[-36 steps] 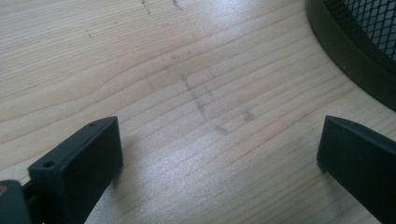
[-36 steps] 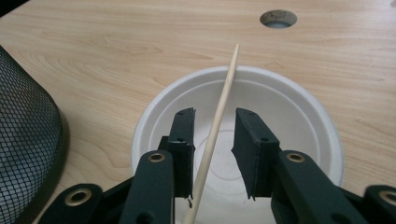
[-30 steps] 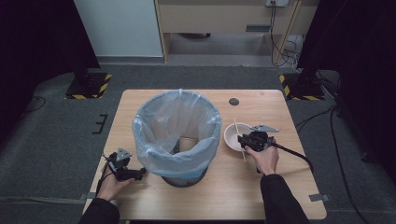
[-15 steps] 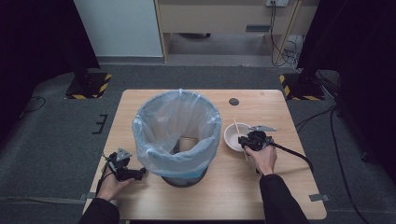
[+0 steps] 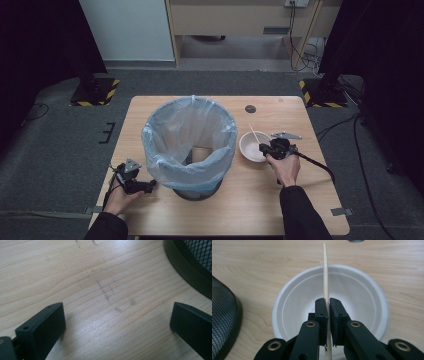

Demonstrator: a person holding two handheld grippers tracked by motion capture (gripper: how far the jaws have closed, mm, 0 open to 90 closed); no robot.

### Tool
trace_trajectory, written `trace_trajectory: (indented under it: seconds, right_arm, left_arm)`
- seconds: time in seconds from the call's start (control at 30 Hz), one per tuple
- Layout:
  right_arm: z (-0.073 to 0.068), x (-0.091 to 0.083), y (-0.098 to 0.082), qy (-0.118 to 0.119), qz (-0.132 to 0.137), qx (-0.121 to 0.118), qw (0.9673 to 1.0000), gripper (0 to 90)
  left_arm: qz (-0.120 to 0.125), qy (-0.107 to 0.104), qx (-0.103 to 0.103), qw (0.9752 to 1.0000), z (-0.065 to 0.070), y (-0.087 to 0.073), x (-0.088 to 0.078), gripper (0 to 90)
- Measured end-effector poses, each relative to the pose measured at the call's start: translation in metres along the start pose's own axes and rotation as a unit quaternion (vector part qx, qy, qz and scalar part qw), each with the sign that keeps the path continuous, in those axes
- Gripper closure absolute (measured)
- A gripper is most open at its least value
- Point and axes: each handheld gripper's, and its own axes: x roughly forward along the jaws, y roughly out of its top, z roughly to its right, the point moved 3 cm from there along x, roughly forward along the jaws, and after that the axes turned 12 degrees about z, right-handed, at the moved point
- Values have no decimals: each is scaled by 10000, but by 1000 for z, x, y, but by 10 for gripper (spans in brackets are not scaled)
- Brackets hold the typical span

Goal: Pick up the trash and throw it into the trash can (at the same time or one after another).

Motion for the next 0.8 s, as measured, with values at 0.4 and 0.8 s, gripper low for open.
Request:
trace_trajectory:
  seconds: [0.4,0.8]
  right_arm:
    - [11,-27,29,146,844,279,9959,858]
    - [12,-55,60,313,1640,491,9847,858]
  left_arm:
    - [4,-7,1,10000,0,0,0,0]
    - [3,-8,2,10000,0,0,0,0]
